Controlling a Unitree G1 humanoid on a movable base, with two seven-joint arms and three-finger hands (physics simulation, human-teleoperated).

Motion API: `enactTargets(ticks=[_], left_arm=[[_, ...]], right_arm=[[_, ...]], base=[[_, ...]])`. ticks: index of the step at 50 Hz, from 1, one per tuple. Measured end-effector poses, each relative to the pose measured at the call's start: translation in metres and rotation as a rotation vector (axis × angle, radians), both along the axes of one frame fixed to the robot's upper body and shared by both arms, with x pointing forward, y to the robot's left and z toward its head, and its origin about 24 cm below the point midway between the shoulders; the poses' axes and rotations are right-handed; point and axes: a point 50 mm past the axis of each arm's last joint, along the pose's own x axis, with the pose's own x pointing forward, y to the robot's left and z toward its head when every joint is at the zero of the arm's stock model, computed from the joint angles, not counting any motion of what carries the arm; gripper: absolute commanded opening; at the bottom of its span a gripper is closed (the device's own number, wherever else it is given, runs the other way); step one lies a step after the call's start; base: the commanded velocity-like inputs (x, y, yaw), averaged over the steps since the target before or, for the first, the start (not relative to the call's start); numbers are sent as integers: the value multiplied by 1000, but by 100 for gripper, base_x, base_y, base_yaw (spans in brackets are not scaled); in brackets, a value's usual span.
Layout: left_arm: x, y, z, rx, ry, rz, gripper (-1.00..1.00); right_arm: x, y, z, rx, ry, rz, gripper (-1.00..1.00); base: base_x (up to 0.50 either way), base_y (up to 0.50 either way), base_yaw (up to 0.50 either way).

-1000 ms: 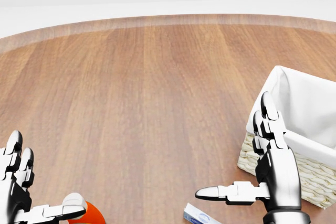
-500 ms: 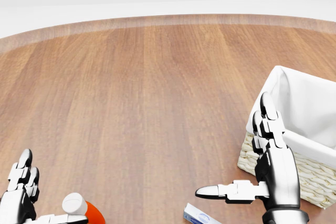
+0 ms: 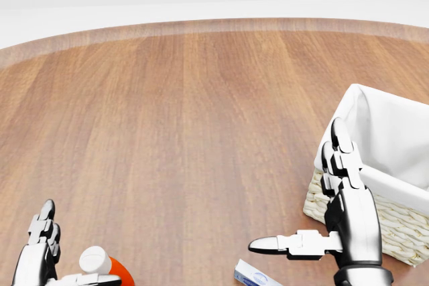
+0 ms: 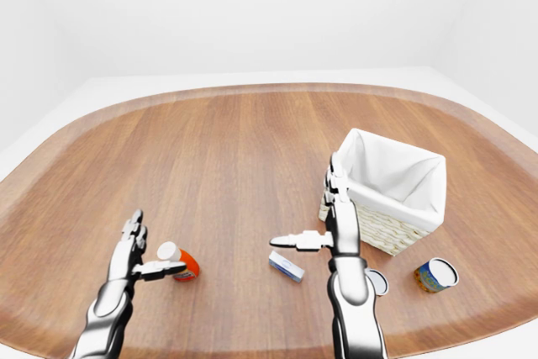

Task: Pick up the ketchup, and put it in the basket.

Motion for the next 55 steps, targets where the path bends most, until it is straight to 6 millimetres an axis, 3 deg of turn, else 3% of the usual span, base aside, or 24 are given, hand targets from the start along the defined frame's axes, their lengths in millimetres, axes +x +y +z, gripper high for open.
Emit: enactTargets(ticks=[12,13,14,15,43,55], left_arm=[[3,-5,-5,6,23,-9,100],[3,-6,-5,7,24,-10,68],[3,-6,-6,7,25,-11,-31],[3,-7,-6,7,27,-14,-100],[4,-18,-8,46,59,-140,-98],[1,-20,9,41,-28,-126,-100]], right_arm=[[1,1,-1,-1,3,3,100],[1,1,-1,-1,3,3,100],[1,1,-1,-1,3,4,100],[1,1,-1,-1,3,4,100],[0,1,-1,0,2,4,100],[0,2,-1,0,1,5,100]], base=[[0,0,0],[0,0,0],[0,0,0],[0,0,0],[0,0,0],[0,0,0]])
